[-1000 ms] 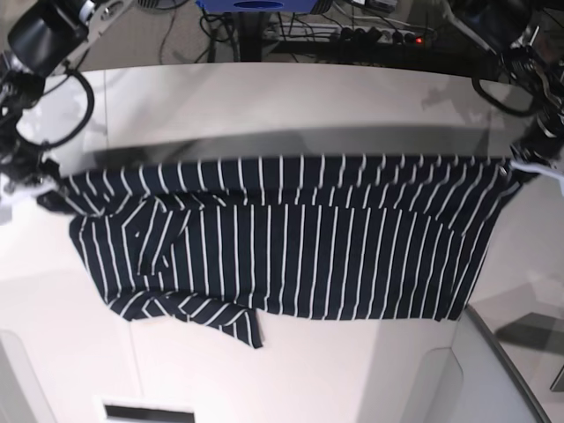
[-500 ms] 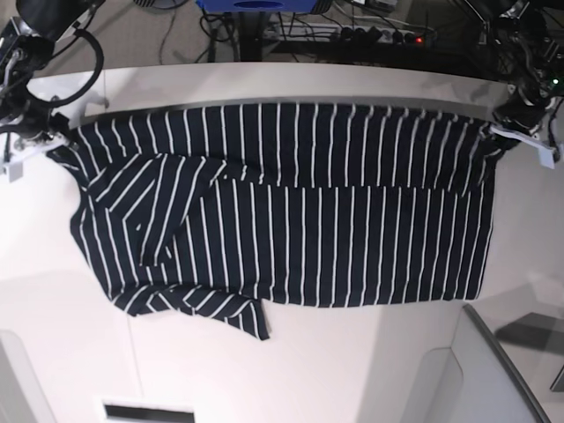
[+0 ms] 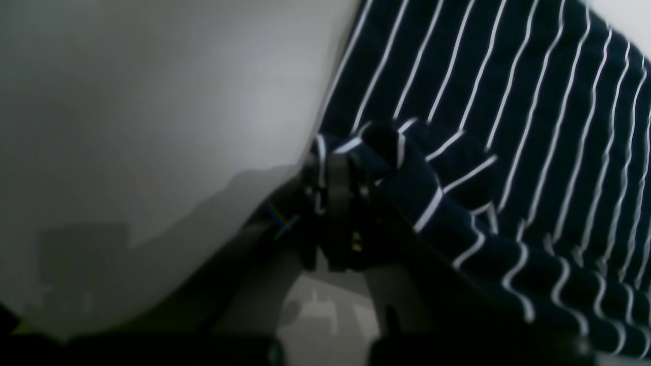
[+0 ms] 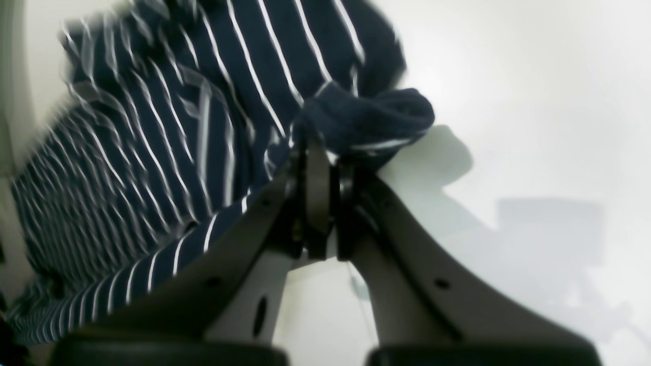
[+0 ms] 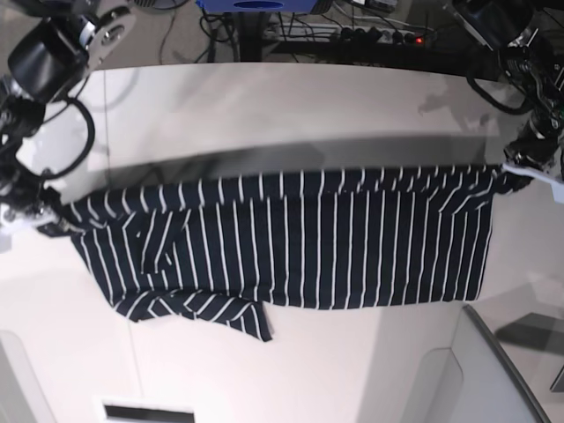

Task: Layout the t-shirt on the table in an organized manner, then fold the t-shirt properly
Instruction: 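Lift the folded edge with both grippers and pull it toward the robot, then lower the held edge onto the table with both grippers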

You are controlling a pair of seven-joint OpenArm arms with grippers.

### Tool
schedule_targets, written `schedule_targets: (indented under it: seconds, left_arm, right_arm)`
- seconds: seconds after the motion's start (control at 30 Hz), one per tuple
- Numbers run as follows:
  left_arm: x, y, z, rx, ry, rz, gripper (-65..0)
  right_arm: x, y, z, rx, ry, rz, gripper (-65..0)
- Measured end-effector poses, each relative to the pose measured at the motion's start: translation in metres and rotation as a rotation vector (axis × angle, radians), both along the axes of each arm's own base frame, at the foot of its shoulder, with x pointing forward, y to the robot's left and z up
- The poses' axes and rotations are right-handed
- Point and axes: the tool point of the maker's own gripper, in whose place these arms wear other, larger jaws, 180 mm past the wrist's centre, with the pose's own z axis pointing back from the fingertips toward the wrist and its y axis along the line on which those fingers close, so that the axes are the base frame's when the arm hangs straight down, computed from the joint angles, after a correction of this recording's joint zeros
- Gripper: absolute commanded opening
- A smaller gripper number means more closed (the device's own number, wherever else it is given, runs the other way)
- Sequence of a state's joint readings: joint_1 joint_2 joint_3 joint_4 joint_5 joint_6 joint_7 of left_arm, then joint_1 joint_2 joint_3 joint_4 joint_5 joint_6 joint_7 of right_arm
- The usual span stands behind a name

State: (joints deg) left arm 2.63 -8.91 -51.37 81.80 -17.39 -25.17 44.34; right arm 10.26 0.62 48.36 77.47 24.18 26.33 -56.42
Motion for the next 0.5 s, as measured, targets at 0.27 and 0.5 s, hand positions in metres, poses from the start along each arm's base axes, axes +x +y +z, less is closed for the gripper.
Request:
schedule_targets:
  seconds: [0.27,0.5]
  left_arm:
    - [0.023,0.005,0.016,-0.018,-0.065,0.056,-65.0]
    - [0.004,0.005,0.005,-0.014,-0.024,0.057,-65.0]
  right_arm:
    - [0.028,0.0,0.023,0.006,-0.071,-0.006,-64.8]
    - [-0.017,-0.004,-0.002,-0.014,0.02,-0.009,-64.8]
